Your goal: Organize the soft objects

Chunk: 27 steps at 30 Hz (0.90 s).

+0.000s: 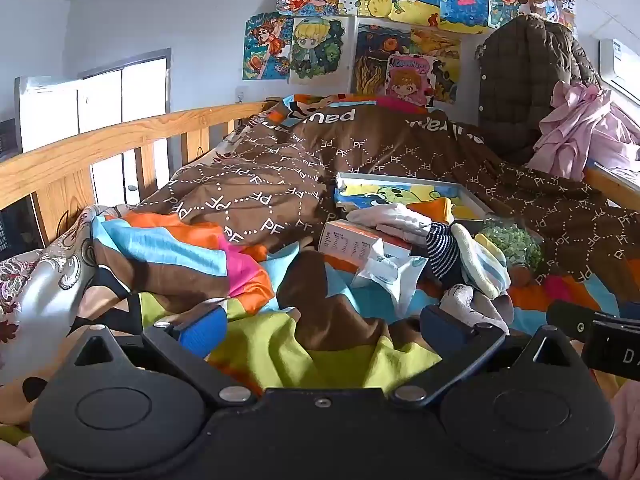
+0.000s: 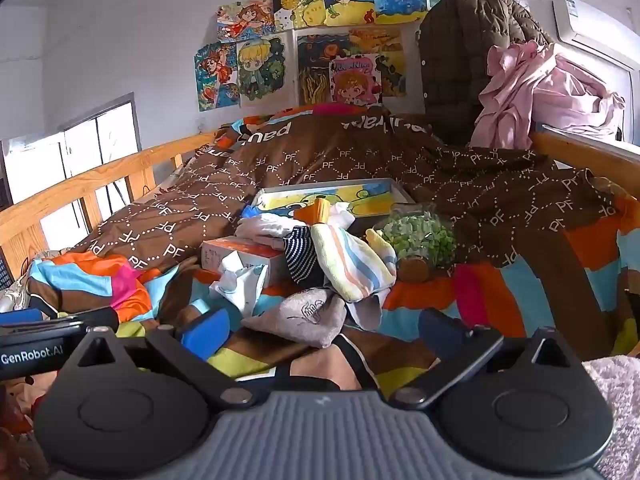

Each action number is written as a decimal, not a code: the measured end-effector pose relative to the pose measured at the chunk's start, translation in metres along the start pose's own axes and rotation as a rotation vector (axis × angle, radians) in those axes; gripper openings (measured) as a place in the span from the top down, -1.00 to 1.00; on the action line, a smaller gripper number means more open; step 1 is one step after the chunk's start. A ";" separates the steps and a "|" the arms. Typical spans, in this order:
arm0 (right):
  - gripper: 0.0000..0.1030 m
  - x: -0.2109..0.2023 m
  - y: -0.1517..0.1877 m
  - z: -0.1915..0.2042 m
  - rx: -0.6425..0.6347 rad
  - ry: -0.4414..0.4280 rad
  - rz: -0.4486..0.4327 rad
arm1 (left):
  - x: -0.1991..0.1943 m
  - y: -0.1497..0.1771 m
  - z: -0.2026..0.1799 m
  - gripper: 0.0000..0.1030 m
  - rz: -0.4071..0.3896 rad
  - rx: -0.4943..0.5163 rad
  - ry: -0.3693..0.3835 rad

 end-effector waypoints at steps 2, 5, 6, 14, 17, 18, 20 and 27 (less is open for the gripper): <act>-0.99 0.000 0.000 0.000 -0.002 0.000 0.000 | 0.000 0.000 0.000 -0.99 -0.006 0.003 0.000; -0.99 0.000 0.000 0.000 0.001 0.000 -0.002 | 0.000 0.000 0.000 -0.99 -0.005 0.002 0.000; -0.99 -0.001 0.000 0.000 0.001 0.000 -0.002 | 0.000 0.000 0.000 -0.99 -0.004 0.001 0.000; -0.99 0.000 0.000 -0.001 0.002 0.000 0.000 | -0.001 0.000 -0.002 -0.99 -0.002 -0.002 0.001; -0.99 0.001 0.000 -0.001 0.002 -0.001 0.000 | 0.000 0.000 0.000 -0.99 -0.002 -0.002 0.001; -0.99 0.001 0.000 -0.001 0.002 -0.001 0.000 | 0.000 0.000 0.000 -0.99 -0.002 -0.002 0.001; -0.99 0.001 0.000 -0.001 0.003 -0.001 0.001 | 0.000 0.000 0.000 -0.99 -0.002 -0.003 0.002; -0.99 0.001 0.000 -0.002 0.005 -0.002 0.001 | 0.000 0.000 0.000 -0.99 -0.001 -0.005 0.002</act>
Point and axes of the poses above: each gripper's, at about its wrist camera, not at the fingertips, and x roughly the way its jaws point, z to its left, y to its underside, the point moved 4 cm from there along x, roughly the way its jaws point, and after that the axes turned 3 degrees about -x, right-handed, at the moved point
